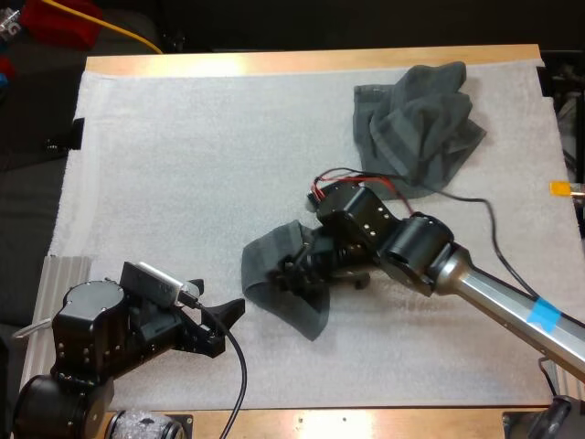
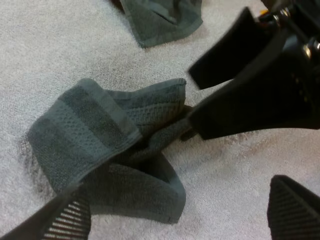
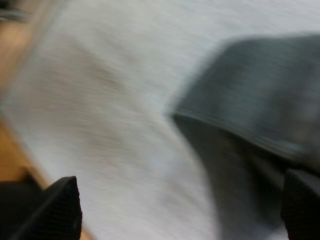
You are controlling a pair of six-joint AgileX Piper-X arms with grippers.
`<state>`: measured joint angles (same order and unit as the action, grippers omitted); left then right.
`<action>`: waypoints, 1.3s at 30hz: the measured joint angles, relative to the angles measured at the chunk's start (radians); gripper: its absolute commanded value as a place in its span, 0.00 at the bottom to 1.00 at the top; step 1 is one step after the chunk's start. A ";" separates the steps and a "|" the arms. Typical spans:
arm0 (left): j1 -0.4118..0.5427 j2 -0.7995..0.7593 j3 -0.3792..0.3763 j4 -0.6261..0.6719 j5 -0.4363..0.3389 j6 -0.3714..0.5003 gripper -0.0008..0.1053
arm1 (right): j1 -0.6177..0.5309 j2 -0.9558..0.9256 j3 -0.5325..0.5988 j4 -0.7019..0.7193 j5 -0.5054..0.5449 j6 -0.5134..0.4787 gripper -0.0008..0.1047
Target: Pick towel from pile, fold and stack
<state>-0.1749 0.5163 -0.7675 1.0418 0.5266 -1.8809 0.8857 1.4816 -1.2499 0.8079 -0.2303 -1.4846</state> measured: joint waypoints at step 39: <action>0.000 0.000 0.000 0.063 0.001 0.031 0.68 | -0.366 0.197 0.005 0.125 -0.174 0.055 0.75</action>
<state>-0.1749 0.5163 -0.7675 1.1046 0.5279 -1.8500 0.5201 1.6789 -1.2452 0.9327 -0.4046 -1.4294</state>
